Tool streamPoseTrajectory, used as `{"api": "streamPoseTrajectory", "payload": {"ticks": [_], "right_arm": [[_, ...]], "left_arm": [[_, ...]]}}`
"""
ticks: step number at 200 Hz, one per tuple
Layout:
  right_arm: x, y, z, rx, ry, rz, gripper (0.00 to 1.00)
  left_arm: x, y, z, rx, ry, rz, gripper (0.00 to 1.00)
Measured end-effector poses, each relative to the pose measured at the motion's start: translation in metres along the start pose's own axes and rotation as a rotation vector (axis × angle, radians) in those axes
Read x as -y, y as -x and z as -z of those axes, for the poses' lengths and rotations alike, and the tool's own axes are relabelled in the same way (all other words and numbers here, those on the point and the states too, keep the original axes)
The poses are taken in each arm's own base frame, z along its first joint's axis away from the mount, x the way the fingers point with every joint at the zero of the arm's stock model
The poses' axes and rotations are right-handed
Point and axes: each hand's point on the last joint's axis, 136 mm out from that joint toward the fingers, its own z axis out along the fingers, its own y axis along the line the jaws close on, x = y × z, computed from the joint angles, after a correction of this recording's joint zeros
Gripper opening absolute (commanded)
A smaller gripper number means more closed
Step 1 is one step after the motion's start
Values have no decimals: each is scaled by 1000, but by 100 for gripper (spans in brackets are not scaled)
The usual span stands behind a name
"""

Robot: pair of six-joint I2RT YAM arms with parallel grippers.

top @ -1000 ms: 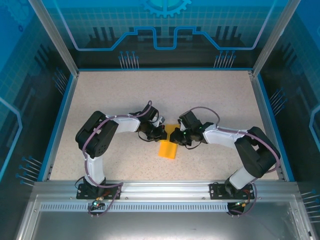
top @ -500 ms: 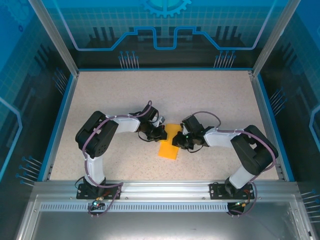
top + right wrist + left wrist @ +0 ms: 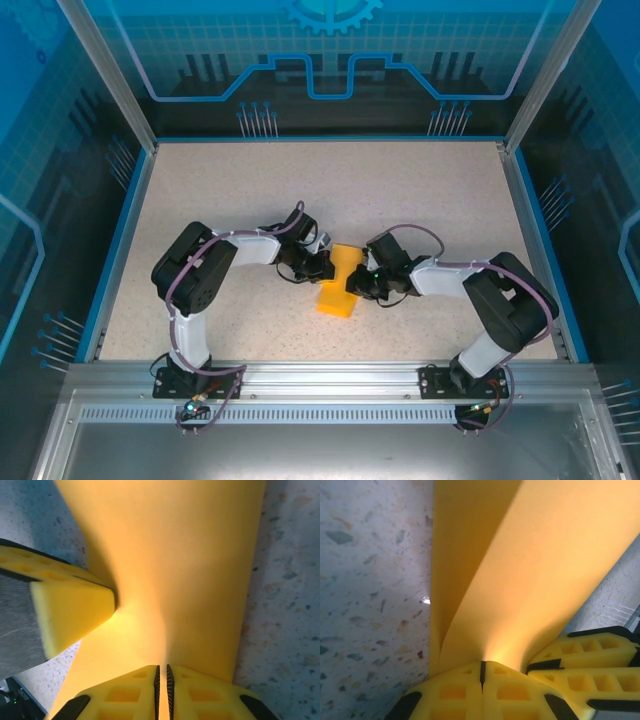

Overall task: Fold a paper plane with a square sheet of paper (pick it up from the middle)
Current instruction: Fold the square sheet of paper in half at the center of the table.

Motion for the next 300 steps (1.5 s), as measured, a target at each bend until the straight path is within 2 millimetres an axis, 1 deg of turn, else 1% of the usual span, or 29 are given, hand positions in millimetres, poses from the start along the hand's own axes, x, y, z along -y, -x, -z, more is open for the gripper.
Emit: {"api": "streamPoseTrajectory", "payload": {"ticks": [25, 43, 72, 89, 112, 144, 182, 220, 239, 254, 288, 300], "right_arm": [[-14, 3, 8, 19, 44, 31, 16], [-21, 0, 9, 13, 69, 54, 16], [-24, -6, 7, 1, 75, 69, 16], [-18, -10, 4, -3, 70, 67, 16], [2, -20, -7, -35, 29, 43, 16], [1, -20, -7, -31, 50, 47, 16], [-2, -21, -3, -30, 52, 51, 17], [-19, -25, 8, -14, 88, 87, 16], [-23, -27, 9, -13, 99, 93, 16], [-20, -30, 7, -16, 96, 88, 16], [-1, -42, 0, -42, 59, 56, 16], [2, -42, -3, -44, 59, 49, 16]], "left_arm": [[0, 0, 0, 0, 0, 0, 0], [0, 0, 0, 0, -1, 0, 0], [0, 0, 0, 0, 0, 0, 0], [0, 0, 0, 0, 0, 0, 0], [0, 0, 0, 1, -1, -1, 0], [0, 0, -1, 3, -5, -4, 0], [1, 1, -2, 8, -15, -11, 0], [1, 1, -2, 10, -22, -16, 0], [1, 1, -2, 11, -25, -18, 0], [2, 1, -2, 11, -25, -18, 0], [1, 1, -2, 10, -25, -18, 0], [1, 1, -2, 11, -24, -24, 0]]}}
